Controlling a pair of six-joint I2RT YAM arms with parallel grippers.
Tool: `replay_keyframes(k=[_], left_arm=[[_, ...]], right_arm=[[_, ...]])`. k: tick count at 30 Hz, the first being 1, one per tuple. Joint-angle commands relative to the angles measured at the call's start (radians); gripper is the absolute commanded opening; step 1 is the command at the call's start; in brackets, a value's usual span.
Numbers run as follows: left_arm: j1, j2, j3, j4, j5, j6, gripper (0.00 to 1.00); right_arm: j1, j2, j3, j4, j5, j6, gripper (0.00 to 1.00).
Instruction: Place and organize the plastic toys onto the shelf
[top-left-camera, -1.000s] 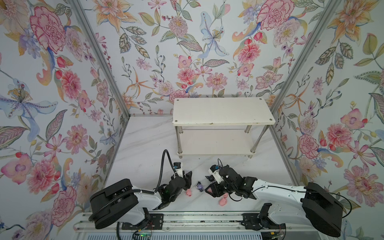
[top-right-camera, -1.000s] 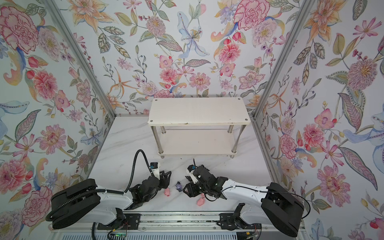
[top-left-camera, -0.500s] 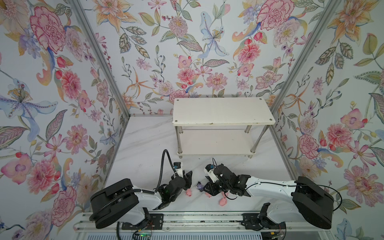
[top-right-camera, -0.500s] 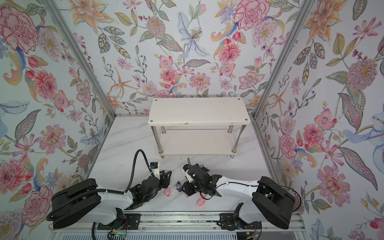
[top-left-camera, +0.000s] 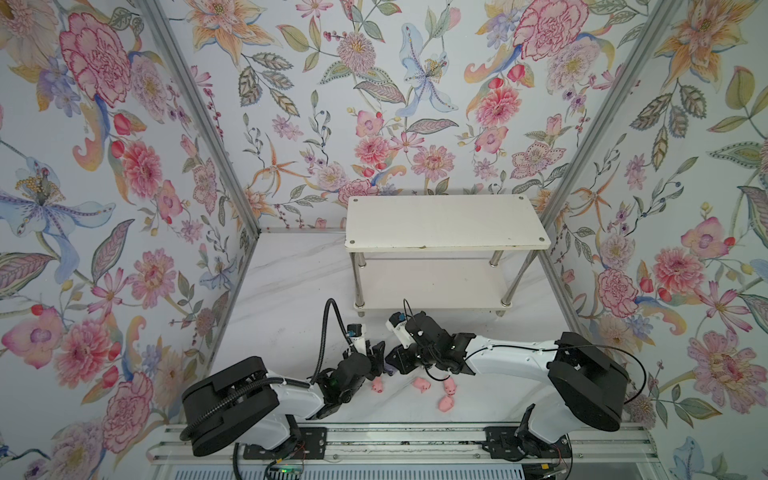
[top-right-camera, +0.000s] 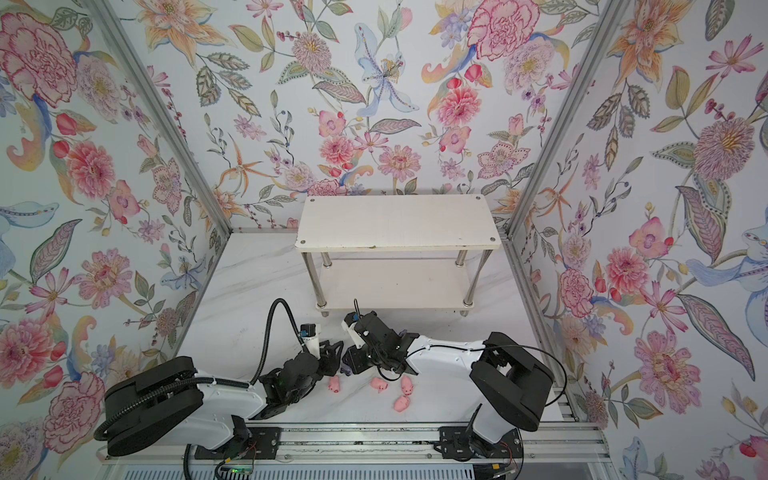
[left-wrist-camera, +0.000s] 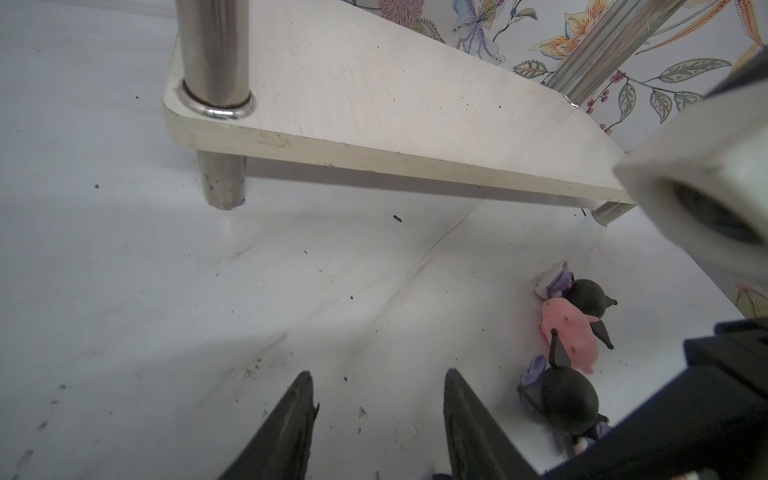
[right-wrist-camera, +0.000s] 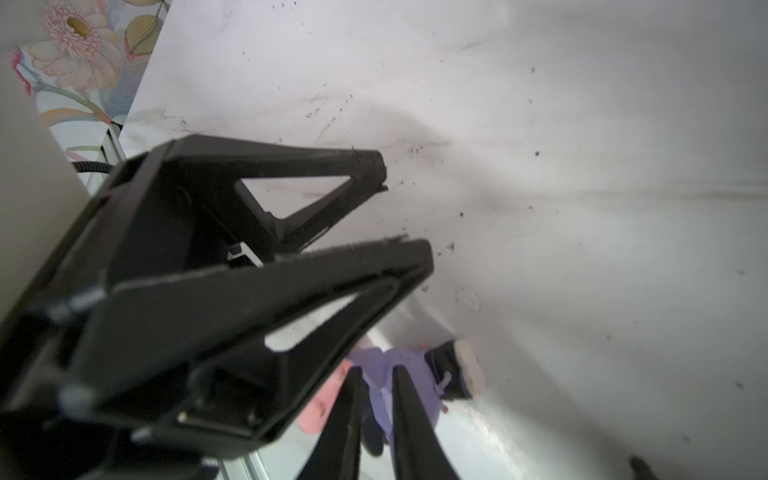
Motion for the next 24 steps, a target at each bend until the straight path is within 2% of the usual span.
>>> replay_keyframes(k=[1, 9, 13, 16, 20, 24], left_arm=[[-0.009, -0.013, -0.043, 0.004, -0.015, 0.005, 0.52], [-0.013, -0.076, -0.042, -0.044, 0.001, 0.022, 0.53], [-0.065, -0.138, -0.019, -0.127, -0.013, 0.056, 0.61], [-0.144, -0.161, 0.036, -0.201, -0.022, 0.113, 0.68], [-0.235, -0.129, 0.089, -0.27, -0.007, 0.153, 0.77], [-0.256, -0.058, 0.124, -0.328, 0.003, 0.148, 0.83]], right_arm=[[0.011, 0.001, 0.034, -0.011, 0.004, -0.029, 0.21], [0.02, -0.14, -0.033, -0.149, 0.094, -0.026, 0.27], [0.011, -0.235, -0.101, -0.186, 0.136, -0.014, 0.29], [-0.021, -0.285, -0.138, -0.212, 0.144, -0.01, 0.32], [-0.066, -0.32, -0.162, -0.225, 0.129, -0.015, 0.38], [-0.077, -0.345, -0.17, -0.225, 0.127, -0.02, 0.43]])
